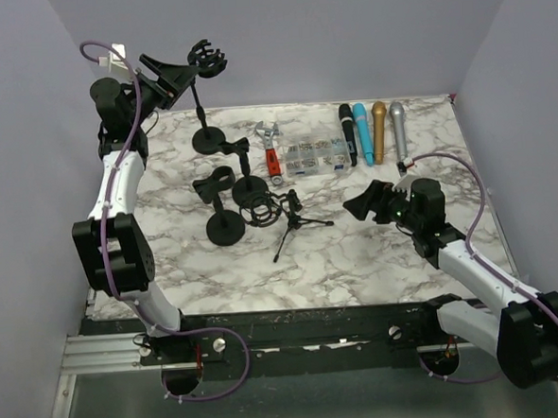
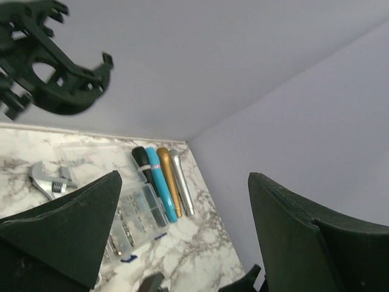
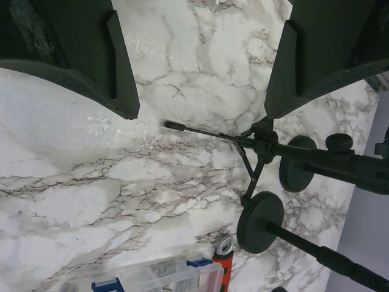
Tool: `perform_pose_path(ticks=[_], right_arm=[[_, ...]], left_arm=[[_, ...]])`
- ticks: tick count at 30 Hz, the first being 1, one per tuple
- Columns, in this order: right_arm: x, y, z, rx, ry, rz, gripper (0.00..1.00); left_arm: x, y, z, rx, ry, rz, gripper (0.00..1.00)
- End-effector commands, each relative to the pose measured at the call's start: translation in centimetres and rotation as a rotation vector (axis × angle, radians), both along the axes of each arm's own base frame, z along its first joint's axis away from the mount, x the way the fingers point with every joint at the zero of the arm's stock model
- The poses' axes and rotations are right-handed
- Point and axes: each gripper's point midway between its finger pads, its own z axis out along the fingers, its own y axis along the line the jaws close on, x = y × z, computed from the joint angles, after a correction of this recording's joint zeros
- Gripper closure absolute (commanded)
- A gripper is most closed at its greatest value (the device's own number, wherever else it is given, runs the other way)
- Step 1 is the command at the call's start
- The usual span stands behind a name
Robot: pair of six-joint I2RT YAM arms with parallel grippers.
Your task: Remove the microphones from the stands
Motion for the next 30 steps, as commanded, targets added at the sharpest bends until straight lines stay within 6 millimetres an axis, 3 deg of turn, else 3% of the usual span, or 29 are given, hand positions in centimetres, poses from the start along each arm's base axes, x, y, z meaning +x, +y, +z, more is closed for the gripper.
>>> perform_pose_path(ticks=[1, 6, 11, 15, 22, 30], right_arm=[[-0.1, 0.3, 0.1, 0.002, -0.052, 0.025, 0.07], [0.1, 0.0, -0.9, -0.018, -0.034, 0.008, 0.07], [0.4, 0.3, -1.5, -0.015, -0.023, 0.022, 0.07], [0.3, 0.8, -1.7, 0.003, -0.02, 0.048, 0.08], [0.3, 0.8, -2.2, 0.005, -0.016, 0.049, 0.08], [0.3, 0.8, -2.5, 0.001, -0.008, 0.05, 0.08]], left_arm=[[4.8, 2.8, 1.8, -0.037, -0.029, 0.083, 0.14], [9.3, 4.7, -0.4, -0.015, 0.02, 0.138, 0.25], [11.8, 5.3, -1.8, -0.006, 0.034, 0.158, 0.26], [12.8, 6.0, -3.7, 0.022, 0.052, 0.197, 0.32], [13.8, 6.6, -7.0, 0.05, 0.101, 0.225, 0.31], [14.9, 6.5, -8.8, 0.056, 0.131, 0.217, 0.35]])
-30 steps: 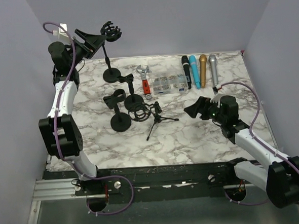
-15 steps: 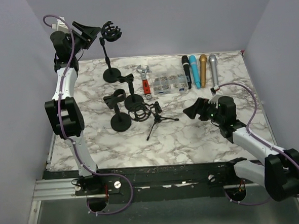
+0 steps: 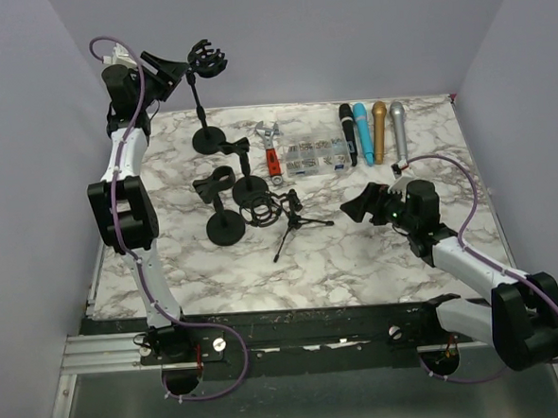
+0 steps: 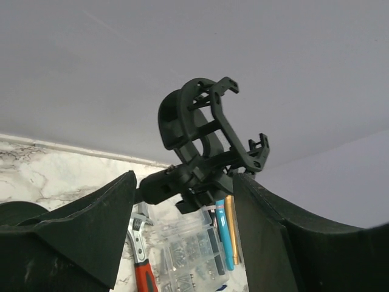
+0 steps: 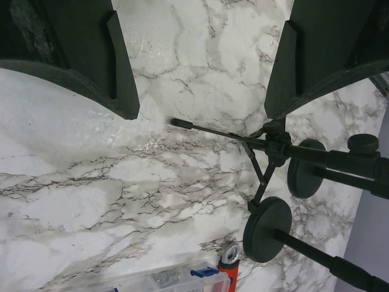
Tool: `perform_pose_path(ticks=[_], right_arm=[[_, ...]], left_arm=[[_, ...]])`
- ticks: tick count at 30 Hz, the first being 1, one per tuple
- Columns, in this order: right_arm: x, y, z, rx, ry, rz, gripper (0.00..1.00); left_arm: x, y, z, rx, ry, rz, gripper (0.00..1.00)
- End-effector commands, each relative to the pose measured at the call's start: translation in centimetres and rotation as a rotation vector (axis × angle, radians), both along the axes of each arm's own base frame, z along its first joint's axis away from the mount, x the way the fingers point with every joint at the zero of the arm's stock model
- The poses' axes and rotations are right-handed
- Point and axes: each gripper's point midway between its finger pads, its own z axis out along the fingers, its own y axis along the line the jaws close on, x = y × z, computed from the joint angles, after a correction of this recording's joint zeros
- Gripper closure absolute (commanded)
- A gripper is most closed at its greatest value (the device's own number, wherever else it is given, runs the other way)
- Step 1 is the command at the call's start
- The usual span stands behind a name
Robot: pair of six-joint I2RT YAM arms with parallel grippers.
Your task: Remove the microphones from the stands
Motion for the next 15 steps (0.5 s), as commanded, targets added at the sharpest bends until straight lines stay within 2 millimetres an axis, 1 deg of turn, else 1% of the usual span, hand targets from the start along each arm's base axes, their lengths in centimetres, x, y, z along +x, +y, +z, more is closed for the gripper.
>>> perform_pose_path(ticks=[1, 5, 7, 10, 13, 15], right_arm=[[-0.2, 0.4, -0.4, 0.004, -0.007, 0.026, 0.08], [-0.2, 0.4, -0.4, 0.004, -0.006, 0.026, 0.08], [-0.2, 0.4, -0.5, 0.004, -0.004, 0.026, 0.08], [-0.2, 0.4, -0.4, 0.005, -0.005, 0.026, 0.08], [-0.2, 0.4, -0.5, 0.004, -0.005, 0.027, 0.08], [-0.2, 0.4, -0.5, 0.004, -0.007, 0.024, 0.08]], left_arm=[[1.2, 0.5, -2.0, 0.013, 0.029, 0.015, 0.36], [1.3, 0.0, -2.8, 0.035, 0.041, 0.006, 0.39], [1.4, 0.0, -3.2, 0.033, 0.051, 0.009, 0.39], [1.4, 0.1, -4.3, 0.029, 0.072, 0.018, 0.43], [1.4, 0.2, -5.6, 0.032, 0.101, 0.022, 0.48], [1.3, 0.2, -6.9, 0.039, 0.136, 0.027, 0.5]])
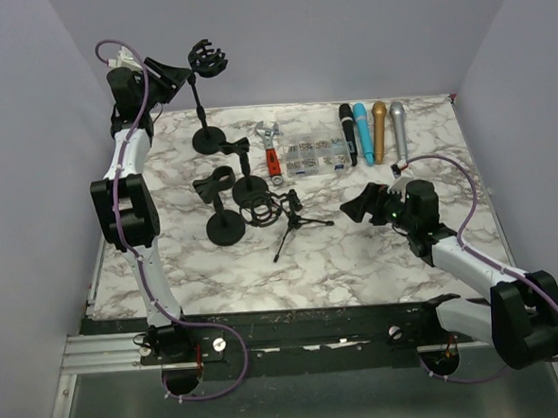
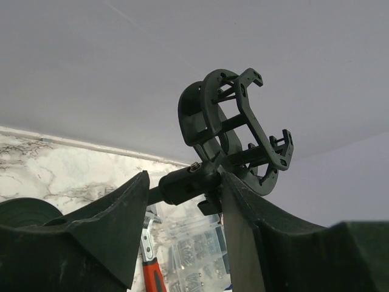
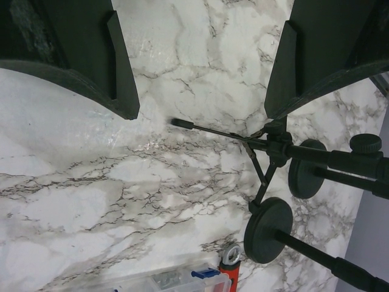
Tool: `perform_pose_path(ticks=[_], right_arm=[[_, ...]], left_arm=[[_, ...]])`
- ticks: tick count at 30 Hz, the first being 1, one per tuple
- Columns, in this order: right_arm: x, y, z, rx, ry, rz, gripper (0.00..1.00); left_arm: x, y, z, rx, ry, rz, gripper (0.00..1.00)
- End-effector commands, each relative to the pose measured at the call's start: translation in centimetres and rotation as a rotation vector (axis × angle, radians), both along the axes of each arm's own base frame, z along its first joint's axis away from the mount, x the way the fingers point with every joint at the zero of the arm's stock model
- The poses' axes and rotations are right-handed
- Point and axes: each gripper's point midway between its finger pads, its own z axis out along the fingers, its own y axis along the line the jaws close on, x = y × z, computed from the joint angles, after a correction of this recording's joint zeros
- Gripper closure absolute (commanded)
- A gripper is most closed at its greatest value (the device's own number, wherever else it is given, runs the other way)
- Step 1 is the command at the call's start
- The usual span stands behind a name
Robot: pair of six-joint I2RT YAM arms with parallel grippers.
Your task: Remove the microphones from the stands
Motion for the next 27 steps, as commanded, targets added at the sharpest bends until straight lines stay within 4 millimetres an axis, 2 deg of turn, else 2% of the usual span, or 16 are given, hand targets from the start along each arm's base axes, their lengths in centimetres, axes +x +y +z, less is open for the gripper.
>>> perform_pose_path(ticks=[1, 7, 13, 17, 20, 27], right_arm=[[-0.3, 0.3, -0.3, 0.005, -0.011, 0.023, 0.08], [-0.3, 0.3, -0.3, 0.004, -0.012, 0.022, 0.08], [-0.4, 0.3, -0.4, 0.006, -0.009, 0.023, 0.08], [-0.4, 0.3, -0.4, 0.005, -0.01, 0.021, 0.08], [-0.4, 0.2, -0.5, 0.003, -0.01, 0.019, 0.08], [-0.3, 0.2, -0.5, 0.002, -0.009, 0.016, 0.08]], left_arm=[[0.1, 0.4, -4.3, 0.035, 0.099, 0.029, 0.51], [-1.5, 0.5, -8.9, 0.079, 0.194, 0.038, 0.53], [-2.5, 0.1, -12.1, 0.097, 0.26, 0.02, 0.54], [-2.8, -0.1, -13.8, 0.1, 0.303, 0.015, 0.55], [-2.9, -0.3, -14.2, 0.086, 0.324, 0.009, 0.55], [-3.9, 0.0, -16.5, 0.118, 0.504, 0.037, 0.56]])
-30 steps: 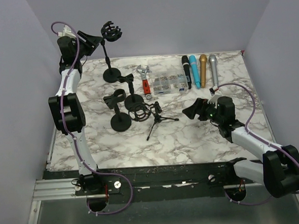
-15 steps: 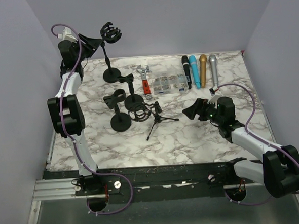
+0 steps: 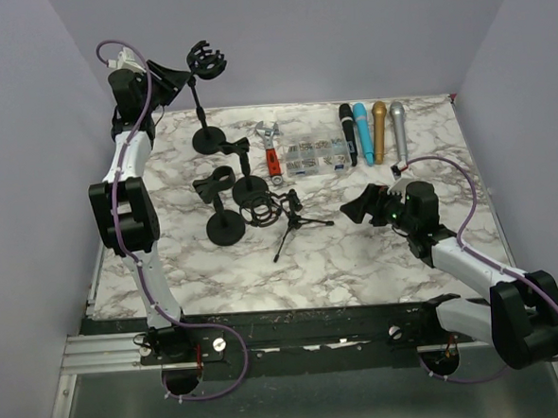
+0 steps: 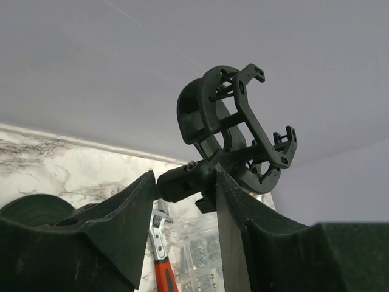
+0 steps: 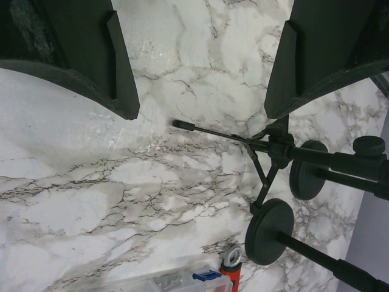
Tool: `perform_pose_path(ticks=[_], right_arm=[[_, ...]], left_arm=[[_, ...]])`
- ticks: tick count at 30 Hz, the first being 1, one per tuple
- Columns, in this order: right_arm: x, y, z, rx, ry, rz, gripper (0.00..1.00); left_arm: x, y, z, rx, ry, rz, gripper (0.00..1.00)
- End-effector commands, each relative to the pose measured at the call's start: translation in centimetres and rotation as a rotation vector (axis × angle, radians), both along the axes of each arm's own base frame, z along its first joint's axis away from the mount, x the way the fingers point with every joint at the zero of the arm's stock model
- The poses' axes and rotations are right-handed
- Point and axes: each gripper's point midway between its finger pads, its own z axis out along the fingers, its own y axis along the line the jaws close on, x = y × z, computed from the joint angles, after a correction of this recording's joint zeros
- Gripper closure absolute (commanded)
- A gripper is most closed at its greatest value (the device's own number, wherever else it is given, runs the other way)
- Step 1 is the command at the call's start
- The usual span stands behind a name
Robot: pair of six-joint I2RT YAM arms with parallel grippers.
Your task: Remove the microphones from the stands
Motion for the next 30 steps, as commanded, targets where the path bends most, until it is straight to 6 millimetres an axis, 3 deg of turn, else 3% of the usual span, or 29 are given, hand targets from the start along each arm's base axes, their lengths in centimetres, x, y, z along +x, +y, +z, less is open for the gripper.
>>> perform_pose_path(ticks=[1, 23, 26, 30], right_arm=[[-0.2, 0.3, -0.3, 0.001, -0.008, 0.018, 0.08], [-0.2, 0.2, 0.1, 0.003, -0.023, 0.012, 0.08], [-0.3, 0.1, 0.1, 0.001, -0.022, 0.008, 0.07], [-0.3, 0.1, 0.1, 0.002, -0.023, 0.01, 0.07]], left_arm=[[-3.1, 0.2, -16.0, 0.047, 0.529, 0.028, 0.56], [-5.2, -0.5, -19.9, 0.025, 0.77, 0.016, 0.56], [-4.8, -0.5, -19.2, 0.026, 0.746, 0.013, 0.55], [-3.7, -0.5, -16.1, 0.025, 0.682, 0.0, 0.48]])
